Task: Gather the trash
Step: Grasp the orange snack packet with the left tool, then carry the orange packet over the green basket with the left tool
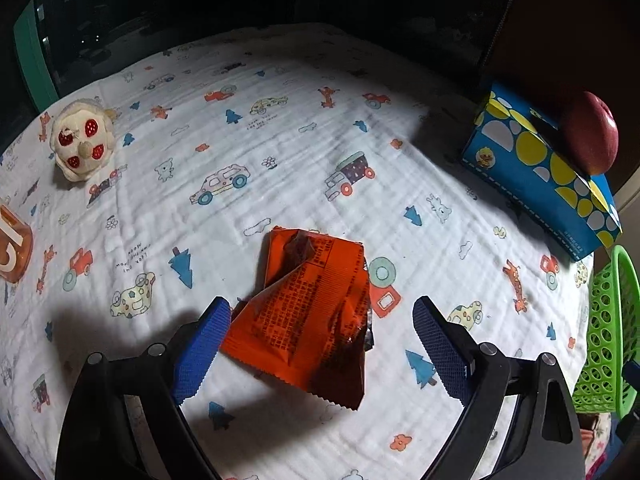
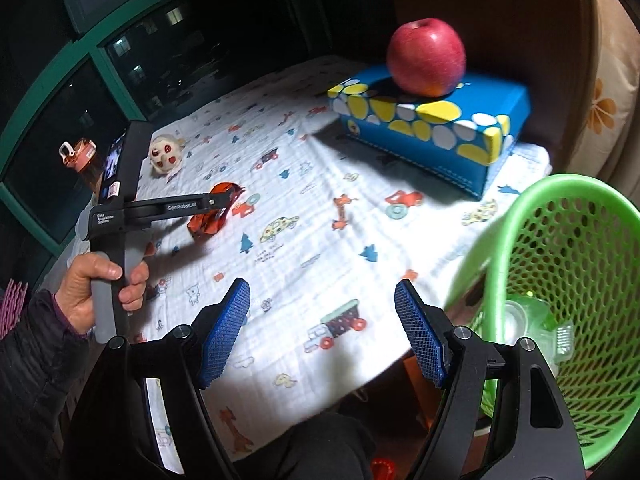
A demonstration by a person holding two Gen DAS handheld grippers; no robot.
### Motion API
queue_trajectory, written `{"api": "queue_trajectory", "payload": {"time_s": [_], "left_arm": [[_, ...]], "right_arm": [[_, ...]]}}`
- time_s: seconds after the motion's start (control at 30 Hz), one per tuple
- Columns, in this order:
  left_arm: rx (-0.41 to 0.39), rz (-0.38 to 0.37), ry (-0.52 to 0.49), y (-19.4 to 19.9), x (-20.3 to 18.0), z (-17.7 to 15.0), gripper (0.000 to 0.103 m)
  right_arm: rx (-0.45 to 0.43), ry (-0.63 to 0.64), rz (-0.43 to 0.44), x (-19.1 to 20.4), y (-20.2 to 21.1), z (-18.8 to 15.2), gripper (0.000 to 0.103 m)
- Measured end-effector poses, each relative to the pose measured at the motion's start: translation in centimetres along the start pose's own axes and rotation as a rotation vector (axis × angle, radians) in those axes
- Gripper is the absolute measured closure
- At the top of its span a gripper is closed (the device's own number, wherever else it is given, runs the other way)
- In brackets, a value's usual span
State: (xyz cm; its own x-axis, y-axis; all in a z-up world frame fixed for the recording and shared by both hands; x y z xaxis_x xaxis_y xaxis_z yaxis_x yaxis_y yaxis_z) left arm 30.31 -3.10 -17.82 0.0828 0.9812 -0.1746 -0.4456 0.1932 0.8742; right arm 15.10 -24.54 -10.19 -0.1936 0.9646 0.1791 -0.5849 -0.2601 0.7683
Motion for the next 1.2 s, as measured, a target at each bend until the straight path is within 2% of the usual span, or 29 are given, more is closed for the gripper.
{"api": "queue_trajectory", "payload": {"time_s": [0.1, 0.2, 0.5, 0.63, 0.8, 1.03, 1.2], "left_arm": [[0.02, 0.002, -0.003, -1.1, 0.5, -0.1, 0.014], [0.05, -0.017, 0.007, -2.1, 0.8, -0.3, 0.027], [0.017, -0.038, 0.003, -0.7, 0.8, -0.5, 0.047], [0.008, -0.041, 0.001, 0.4, 0.2, -1.0, 0.05], [-0.011, -0.051, -0.014, 2.4, -1.0, -2.0, 0.051], [-0.04, -0.09, -0.03, 5.7, -3.0, -3.6, 0.052], [-0.06, -0.104, -0.08, 7.7, -5.8, -4.7, 0.052]], "right_arm": [[0.015, 0.006, 0.011, 0.6, -0.9, 0.0, 0.028], [0.029, 0.013, 0.014, 1.0, -1.7, 0.1, 0.028], [0.052, 0.024, 0.042, 2.2, -3.9, 0.0, 0.029], [0.061, 0.023, 0.066, 2.9, -4.7, -0.2, 0.029], [0.067, 0.031, 0.081, 3.5, -4.7, -0.5, 0.036], [0.052, 0.053, 0.067, 3.6, -3.3, -1.2, 0.044], [0.04, 0.044, 0.047, 2.4, -1.6, -2.0, 0.05]]}}
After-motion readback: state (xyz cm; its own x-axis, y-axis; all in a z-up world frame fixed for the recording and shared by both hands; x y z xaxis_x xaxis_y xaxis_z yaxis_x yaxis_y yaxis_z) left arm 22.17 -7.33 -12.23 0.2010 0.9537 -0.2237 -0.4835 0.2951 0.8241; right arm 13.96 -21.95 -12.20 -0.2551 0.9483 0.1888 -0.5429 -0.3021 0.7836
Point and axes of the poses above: each gripper's, at about its wrist camera, not at the fingertips, and y roughly against the way its jaws point, x to its left, z to its top, the point moved 7 cm from there along -y, roughly the way its jaws point, and after that the axes turned 7 degrees about y, right-handed, at the moved point
